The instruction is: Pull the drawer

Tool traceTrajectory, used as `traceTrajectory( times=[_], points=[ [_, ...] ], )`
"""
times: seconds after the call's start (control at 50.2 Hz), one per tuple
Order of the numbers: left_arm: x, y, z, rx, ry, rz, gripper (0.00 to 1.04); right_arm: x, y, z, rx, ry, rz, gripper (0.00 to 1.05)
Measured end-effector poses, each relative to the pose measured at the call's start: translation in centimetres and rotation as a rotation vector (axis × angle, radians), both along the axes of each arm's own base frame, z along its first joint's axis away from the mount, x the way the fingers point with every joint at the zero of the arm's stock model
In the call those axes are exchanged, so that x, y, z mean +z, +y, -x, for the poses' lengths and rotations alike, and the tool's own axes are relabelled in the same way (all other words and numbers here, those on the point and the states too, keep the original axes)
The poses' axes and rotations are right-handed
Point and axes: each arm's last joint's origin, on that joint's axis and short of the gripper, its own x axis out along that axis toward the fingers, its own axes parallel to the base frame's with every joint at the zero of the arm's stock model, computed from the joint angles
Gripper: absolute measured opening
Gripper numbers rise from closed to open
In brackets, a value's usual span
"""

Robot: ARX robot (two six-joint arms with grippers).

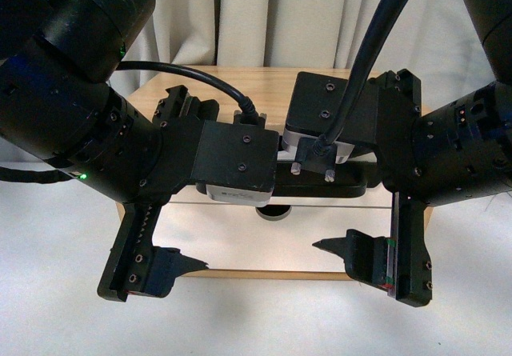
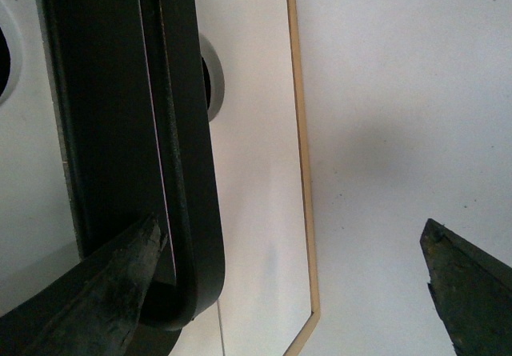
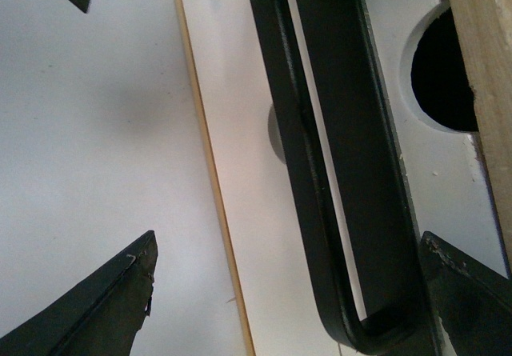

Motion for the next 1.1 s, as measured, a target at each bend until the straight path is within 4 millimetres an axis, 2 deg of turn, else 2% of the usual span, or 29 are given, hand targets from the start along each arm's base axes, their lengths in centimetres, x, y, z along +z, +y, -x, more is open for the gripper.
traceTrajectory(
  times=[0.179, 0.438, 0.697, 1.096],
  points=[
    [0.0, 0.0, 0.0, 0.0, 0.0, 0.0, 0.98, 0.4, -0.1, 0.4, 0.01, 0.005, 0.012, 0.96],
    [0.0, 0.0, 0.0, 0.0, 0.0, 0.0, 0.98, -1.6, -0.4, -0.4, -0.013, 0.052, 0.046, 0.96],
    [-0.1, 0.0, 0.0, -0.004, -0.002, 0.006, 0.98, -2.3, 0.0, -1.0, -0.008, 0.057, 0.04, 0.96],
    [-0.1, 0.1, 0.8, -0.039, 0.032, 0.001, 0.98, -2.2, 0.4, 0.0, 0.074, 0.111, 0.116, 0.96]
  ],
)
